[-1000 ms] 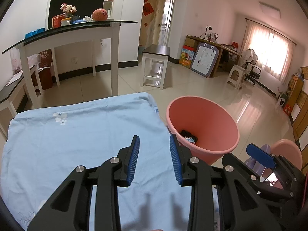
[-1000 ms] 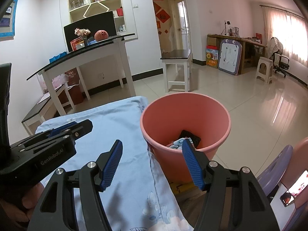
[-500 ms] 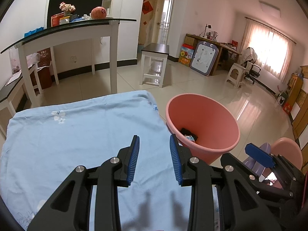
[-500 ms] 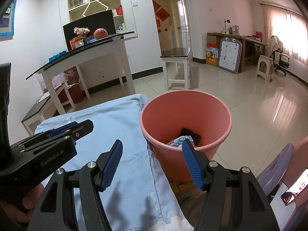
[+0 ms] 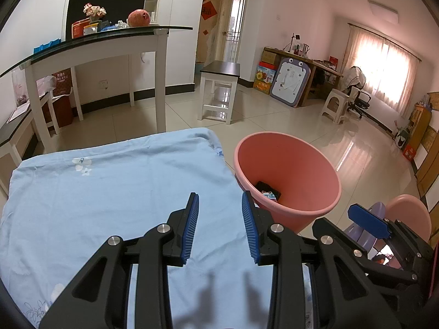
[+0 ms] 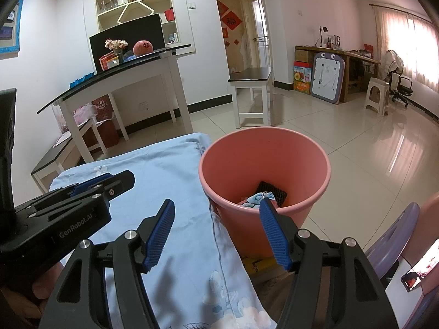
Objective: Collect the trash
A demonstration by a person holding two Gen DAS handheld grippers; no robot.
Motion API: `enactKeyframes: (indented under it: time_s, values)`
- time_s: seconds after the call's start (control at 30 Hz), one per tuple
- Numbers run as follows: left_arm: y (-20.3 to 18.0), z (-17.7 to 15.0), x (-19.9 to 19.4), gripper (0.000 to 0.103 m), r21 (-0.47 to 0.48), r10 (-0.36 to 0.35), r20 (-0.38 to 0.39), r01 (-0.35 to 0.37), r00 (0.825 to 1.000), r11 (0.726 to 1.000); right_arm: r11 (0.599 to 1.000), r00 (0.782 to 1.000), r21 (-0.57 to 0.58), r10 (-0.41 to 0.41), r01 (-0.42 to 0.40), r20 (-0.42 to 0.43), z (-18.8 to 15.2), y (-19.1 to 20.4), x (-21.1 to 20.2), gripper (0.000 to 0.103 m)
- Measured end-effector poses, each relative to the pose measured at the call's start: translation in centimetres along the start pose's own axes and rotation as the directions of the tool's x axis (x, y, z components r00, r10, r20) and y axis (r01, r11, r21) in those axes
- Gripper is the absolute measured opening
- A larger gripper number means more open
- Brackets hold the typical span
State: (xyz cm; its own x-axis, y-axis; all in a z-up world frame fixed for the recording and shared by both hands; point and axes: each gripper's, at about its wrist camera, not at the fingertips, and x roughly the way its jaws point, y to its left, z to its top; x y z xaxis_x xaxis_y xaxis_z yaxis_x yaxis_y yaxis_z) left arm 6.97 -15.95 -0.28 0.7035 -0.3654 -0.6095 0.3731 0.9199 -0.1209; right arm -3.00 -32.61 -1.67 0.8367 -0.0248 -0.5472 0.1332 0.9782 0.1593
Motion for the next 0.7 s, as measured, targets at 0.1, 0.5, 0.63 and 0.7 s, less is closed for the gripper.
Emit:
enactKeyframes:
  time_s: [0.1, 0.5, 0.63, 0.7]
  values:
    - [-0.03, -0.03, 0.01, 0.033, 0.002, -0.001, 0.001, 0.001, 1.000, 1.000, 1.000, 1.000, 0.000, 0.000, 0.000, -0.001, 0.04, 0.00, 0.01, 0.063]
    - [-0.10, 0.00, 0.00, 0.033, 0.000, 0.001, 0.000, -0.001, 1.000, 1.000, 1.000, 1.000, 0.000, -0.001, 0.001, -0.001, 0.04, 0.03, -0.07, 0.063]
    - [-0.10, 0.03, -0.05, 0.033, 0.001, 0.000, 0.000, 0.000, 1.000, 1.000, 1.000, 1.000, 0.000, 0.000, 0.000, -0.001, 0.25, -0.02, -0.04, 0.063]
    - [-0.11, 0.01, -0.02, 0.033, 0.001, 0.001, 0.000, -0.001, 1.000, 1.000, 1.000, 1.000, 0.001, 0.000, 0.000, -0.002, 0.25, -0.02, -0.05, 0.063]
